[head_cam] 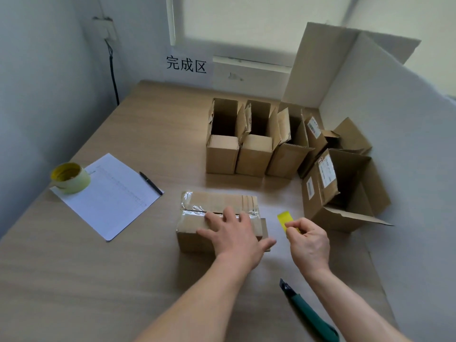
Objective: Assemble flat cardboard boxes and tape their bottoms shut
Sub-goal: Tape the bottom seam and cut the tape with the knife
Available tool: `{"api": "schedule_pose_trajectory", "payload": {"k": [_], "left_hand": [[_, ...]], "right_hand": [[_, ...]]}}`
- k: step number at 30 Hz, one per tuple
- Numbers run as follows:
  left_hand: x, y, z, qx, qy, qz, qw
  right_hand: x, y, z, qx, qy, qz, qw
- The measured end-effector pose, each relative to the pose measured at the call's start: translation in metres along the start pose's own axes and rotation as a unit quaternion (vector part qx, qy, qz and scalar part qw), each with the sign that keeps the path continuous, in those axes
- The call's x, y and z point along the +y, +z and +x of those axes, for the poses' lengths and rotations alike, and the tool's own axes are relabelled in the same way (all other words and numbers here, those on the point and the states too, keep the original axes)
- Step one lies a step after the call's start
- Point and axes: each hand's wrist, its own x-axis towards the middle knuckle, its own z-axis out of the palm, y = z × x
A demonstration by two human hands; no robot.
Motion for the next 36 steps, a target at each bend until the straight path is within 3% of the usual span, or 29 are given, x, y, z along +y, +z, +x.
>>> {"api": "schedule_pose_trajectory", "payload": {"k": [8, 14, 20, 24, 29, 36], "left_hand": [[-0.048, -0.006, 0.015, 0.055, 0.091, 0.041, 0.993], [-0.036, -0.011, 0.0, 0.024, 0.03, 0.007, 0.999], [-0.08, -0.02, 0.003, 0.01, 0.243, -0.071, 0.967], [-0.097, -0.026, 0.002, 0.036, 0.28, -0.04, 0.958], [-0.093, -0.027, -0.024, 0.146, 0.293, -0.241, 0.914], [-0.06, -0.047, -0.048, 0.124, 0.318, -0.357, 0.869]], "right_hand": [[0.011, -0.009, 0.013, -0.044, 0.014, 0.003, 0.999], [0.002, 0.001, 0.017, -0.056, 0.005, -0.017, 0.998], [-0.012, 0.005, 0.012, -0.076, -0.041, -0.028, 0.996], [-0.026, 0.007, -0.005, -0.097, -0.107, -0.051, 0.988], [-0.043, -0.009, -0.022, -0.105, -0.257, -0.137, 0.951], [-0.056, -0.032, -0.053, -0.157, -0.299, -0.147, 0.93]]}}
